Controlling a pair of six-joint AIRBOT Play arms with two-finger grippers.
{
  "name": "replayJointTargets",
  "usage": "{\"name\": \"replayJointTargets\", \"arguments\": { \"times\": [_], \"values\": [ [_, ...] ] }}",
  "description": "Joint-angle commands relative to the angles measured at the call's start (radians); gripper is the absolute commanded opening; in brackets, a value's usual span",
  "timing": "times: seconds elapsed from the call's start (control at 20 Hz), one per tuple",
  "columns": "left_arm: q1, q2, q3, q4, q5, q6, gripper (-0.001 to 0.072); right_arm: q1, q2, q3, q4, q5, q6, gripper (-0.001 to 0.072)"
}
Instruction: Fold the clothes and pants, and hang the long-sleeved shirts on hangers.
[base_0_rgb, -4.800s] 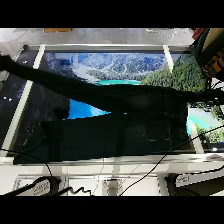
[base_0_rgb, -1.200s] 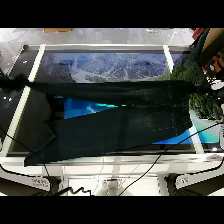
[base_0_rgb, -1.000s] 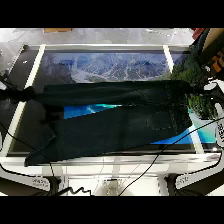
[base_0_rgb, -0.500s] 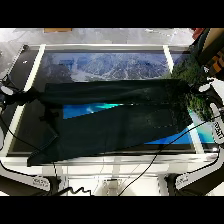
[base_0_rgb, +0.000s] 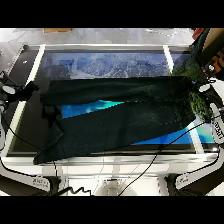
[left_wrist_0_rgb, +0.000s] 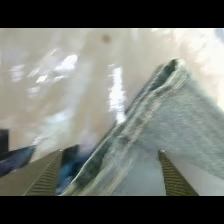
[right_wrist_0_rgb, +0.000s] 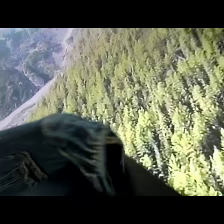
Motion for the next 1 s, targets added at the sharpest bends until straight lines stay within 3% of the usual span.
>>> {"name": "replayJointTargets", "arguments": {
  "times": [0.0,0.3,0.35,0.4,0.45,0.55,0.6,0.65,0.95],
  "values": [
    [-0.007,0.000,0.000,-0.006,0.005,0.002,0.0703,0.000,0.000,0.001,0.000,0.031,0.001,0.0380],
    [0.019,0.019,0.000,0.052,-0.297,0.129,0.0692,-0.037,0.025,0.002,-0.072,0.217,0.002,0.0381],
    [0.020,0.038,0.000,0.054,-0.350,0.191,0.0612,-0.056,0.043,0.001,-0.084,0.259,0.002,0.0381],
    [0.019,0.068,0.000,0.054,-0.403,0.290,0.0417,-0.074,0.064,0.001,-0.095,0.296,0.002,0.0381],
    [0.017,0.103,0.000,0.053,-0.452,0.364,0.0338,-0.095,0.091,0.001,-0.106,0.330,0.002,0.0381],
    [0.011,0.183,-0.005,0.055,-0.563,0.410,0.0311,-0.132,0.145,0.001,-0.114,0.381,0.001,0.0381],
    [0.011,0.231,-0.024,0.053,-0.613,0.435,0.0127,-0.147,0.170,0.001,-0.116,0.396,0.000,0.0381],
    [0.011,0.289,-0.066,0.053,-0.640,0.462,0.0033,-0.161,0.192,0.001,-0.119,0.404,-0.002,0.0381],
    [0.010,0.787,-0.562,0.053,-0.617,0.443,0.0042,-0.176,0.219,0.001,-0.169,0.443,-0.002,0.0381]
  ]
}}
